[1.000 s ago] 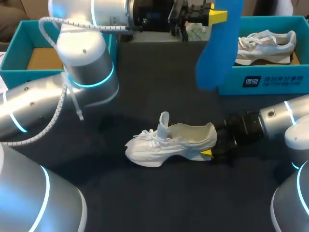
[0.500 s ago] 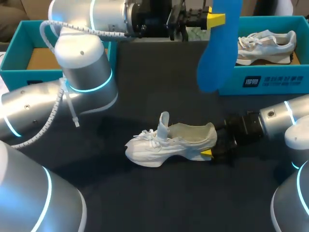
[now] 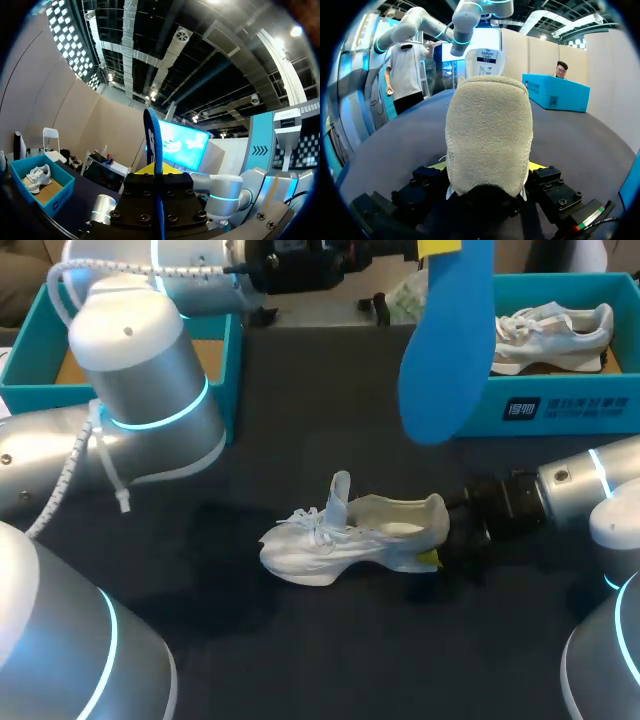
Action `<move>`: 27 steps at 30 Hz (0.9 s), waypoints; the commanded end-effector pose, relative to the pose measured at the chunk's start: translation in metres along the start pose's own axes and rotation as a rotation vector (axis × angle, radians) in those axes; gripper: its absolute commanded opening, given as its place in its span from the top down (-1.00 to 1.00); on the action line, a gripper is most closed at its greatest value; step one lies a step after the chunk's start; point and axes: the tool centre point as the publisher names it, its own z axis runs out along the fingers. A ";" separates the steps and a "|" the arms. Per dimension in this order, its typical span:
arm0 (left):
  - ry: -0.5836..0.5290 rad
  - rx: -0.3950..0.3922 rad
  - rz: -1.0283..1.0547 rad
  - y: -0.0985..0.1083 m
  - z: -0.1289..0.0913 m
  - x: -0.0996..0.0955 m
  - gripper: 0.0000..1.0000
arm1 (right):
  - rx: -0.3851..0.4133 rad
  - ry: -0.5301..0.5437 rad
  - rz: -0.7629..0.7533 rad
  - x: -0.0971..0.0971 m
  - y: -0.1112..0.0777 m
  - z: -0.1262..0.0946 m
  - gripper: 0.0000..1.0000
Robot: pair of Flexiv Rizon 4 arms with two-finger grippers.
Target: Take the shoe out of the shoebox, open the shoe tongue, remove and reinsert the insole, then place the shoe into the shoebox
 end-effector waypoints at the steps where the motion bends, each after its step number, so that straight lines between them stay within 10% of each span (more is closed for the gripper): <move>1: -0.044 0.004 -0.110 0.001 -0.005 0.014 1.00 | 0.004 0.000 0.001 0.001 -0.001 0.002 1.00; 27: -0.059 0.043 -0.331 0.048 -0.018 0.052 1.00 | 0.004 0.000 0.001 0.001 -0.001 0.002 1.00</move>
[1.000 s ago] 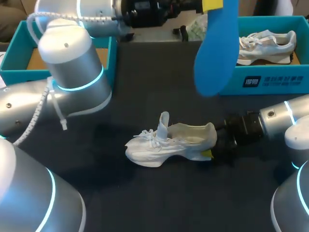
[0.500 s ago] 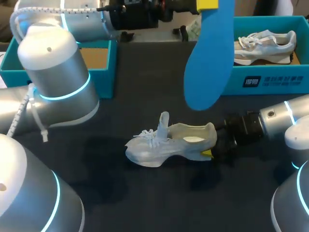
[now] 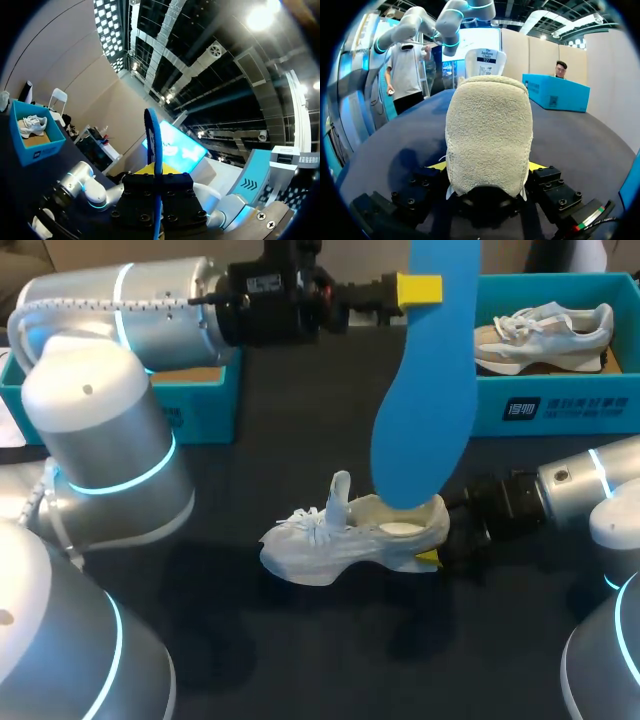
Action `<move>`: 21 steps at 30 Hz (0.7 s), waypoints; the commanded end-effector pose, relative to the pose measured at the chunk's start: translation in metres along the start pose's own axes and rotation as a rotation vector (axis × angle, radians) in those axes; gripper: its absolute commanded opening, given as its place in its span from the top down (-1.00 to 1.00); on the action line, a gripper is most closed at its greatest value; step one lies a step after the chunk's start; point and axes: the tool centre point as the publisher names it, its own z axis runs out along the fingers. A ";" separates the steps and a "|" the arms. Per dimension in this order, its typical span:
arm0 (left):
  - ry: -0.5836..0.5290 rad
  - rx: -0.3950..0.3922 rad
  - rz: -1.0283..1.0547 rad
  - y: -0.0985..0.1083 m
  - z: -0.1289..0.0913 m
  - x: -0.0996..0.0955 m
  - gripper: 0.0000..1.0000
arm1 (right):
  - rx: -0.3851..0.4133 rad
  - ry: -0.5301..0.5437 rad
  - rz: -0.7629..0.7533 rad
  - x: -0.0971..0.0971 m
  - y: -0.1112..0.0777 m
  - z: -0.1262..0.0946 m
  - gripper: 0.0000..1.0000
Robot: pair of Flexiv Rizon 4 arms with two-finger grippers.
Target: Take the shoe out of the shoebox, open the shoe tongue, remove and reinsert the insole, then place the shoe into the shoebox
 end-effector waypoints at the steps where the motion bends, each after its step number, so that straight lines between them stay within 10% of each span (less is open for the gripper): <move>1: 0.002 0.023 -0.013 0.011 -0.005 0.005 1.00 | 0.004 0.000 0.001 0.001 -0.001 0.002 1.00; 21: 0.013 0.059 -0.083 0.024 -0.006 0.010 1.00 | 0.004 0.000 0.001 0.001 -0.001 0.002 1.00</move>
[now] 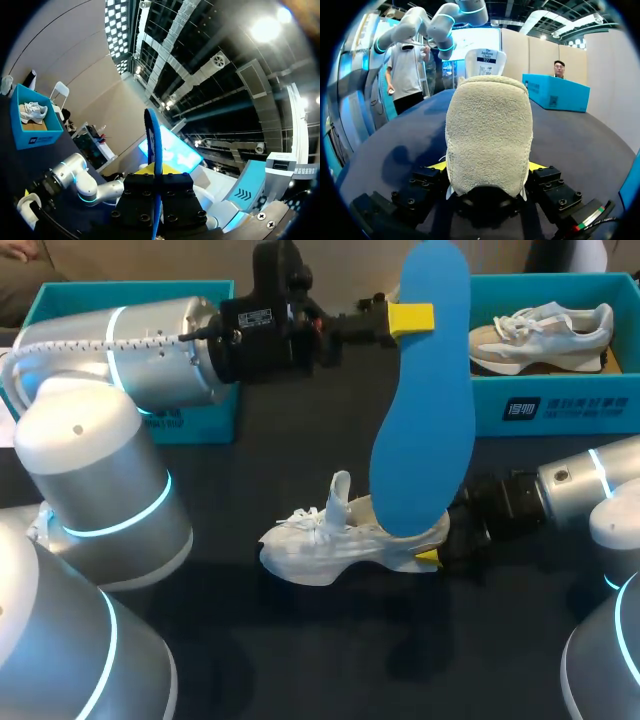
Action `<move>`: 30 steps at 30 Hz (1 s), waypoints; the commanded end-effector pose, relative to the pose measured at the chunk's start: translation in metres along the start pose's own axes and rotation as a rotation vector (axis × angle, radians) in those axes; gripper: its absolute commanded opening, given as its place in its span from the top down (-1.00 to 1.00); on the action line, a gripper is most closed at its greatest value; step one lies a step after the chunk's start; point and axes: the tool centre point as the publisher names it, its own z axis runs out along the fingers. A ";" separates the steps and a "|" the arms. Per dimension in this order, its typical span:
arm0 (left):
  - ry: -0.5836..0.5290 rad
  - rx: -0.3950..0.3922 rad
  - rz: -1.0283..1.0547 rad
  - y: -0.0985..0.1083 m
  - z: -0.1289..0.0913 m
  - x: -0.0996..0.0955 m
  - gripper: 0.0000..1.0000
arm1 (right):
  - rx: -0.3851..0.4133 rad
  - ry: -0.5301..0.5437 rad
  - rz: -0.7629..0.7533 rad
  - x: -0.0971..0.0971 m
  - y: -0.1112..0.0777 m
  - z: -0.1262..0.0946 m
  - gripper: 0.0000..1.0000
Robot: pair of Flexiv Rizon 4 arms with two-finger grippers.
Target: Take the shoe out of the shoebox, open the shoe tongue, remove and reinsert the insole, then place the shoe into the shoebox
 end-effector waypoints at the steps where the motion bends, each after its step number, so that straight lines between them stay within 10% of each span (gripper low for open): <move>1: -0.002 0.004 0.001 0.002 -0.001 0.001 1.00 | 0.004 0.000 0.001 0.001 -0.001 0.002 1.00; 16: -0.002 0.004 0.001 0.002 -0.001 0.001 1.00 | 0.004 0.000 0.001 0.001 -0.001 0.002 1.00; 17: -0.002 0.004 0.001 0.002 -0.001 0.001 1.00 | 0.004 0.000 0.001 0.001 -0.001 0.002 0.81; 18: -0.002 0.004 0.001 0.002 -0.001 0.001 1.00 | 0.004 0.000 0.001 0.001 -0.001 0.002 0.19; 19: -0.002 0.004 0.001 0.002 -0.001 0.001 1.00 | 0.004 0.000 0.001 0.001 -0.001 0.002 -1.00; 30: -0.002 0.004 0.001 0.002 -0.001 0.001 1.00 | 0.036 -0.022 0.023 -0.002 0.000 -0.009 -1.00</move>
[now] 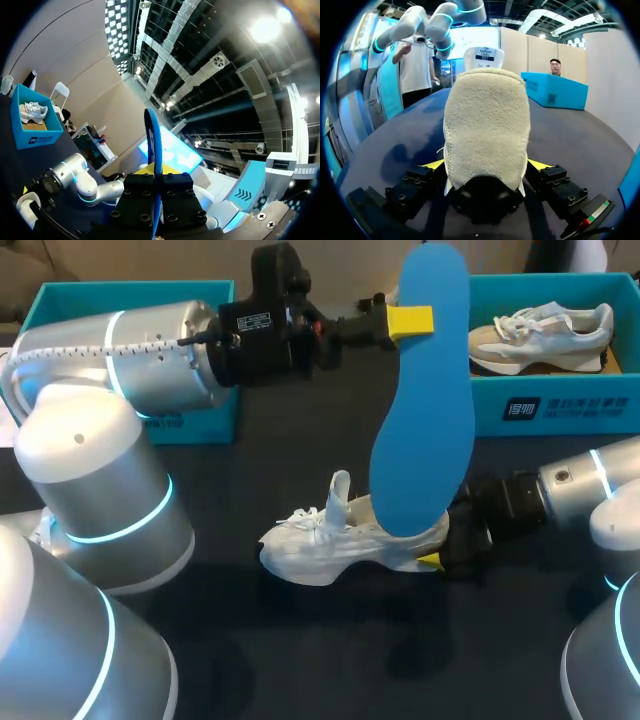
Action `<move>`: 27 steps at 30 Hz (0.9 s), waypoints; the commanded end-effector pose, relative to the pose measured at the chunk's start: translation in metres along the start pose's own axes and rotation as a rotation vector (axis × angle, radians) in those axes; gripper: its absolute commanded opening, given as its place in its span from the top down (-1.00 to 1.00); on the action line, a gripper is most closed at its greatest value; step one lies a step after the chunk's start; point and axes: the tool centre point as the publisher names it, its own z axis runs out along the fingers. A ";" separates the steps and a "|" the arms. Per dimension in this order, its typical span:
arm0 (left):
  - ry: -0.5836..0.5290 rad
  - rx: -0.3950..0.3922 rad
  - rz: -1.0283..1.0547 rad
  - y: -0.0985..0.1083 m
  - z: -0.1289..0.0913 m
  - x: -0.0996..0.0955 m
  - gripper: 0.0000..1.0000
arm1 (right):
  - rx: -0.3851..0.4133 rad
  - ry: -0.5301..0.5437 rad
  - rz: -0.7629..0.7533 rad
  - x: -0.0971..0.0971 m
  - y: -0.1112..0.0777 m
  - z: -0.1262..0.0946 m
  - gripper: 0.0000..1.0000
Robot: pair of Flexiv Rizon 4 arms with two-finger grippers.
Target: Take the shoe out of the shoebox, open the shoe tongue, remove and reinsert the insole, then place the shoe into the shoebox
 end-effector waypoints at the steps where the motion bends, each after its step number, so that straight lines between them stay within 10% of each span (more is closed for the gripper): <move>1: -0.002 0.000 0.000 0.001 0.000 0.000 1.00 | 0.023 -0.003 0.007 0.002 0.006 -0.006 -1.00; 27: -0.002 0.000 0.000 0.001 0.000 0.000 1.00 | 0.048 -0.019 0.040 0.003 -0.012 -0.025 -1.00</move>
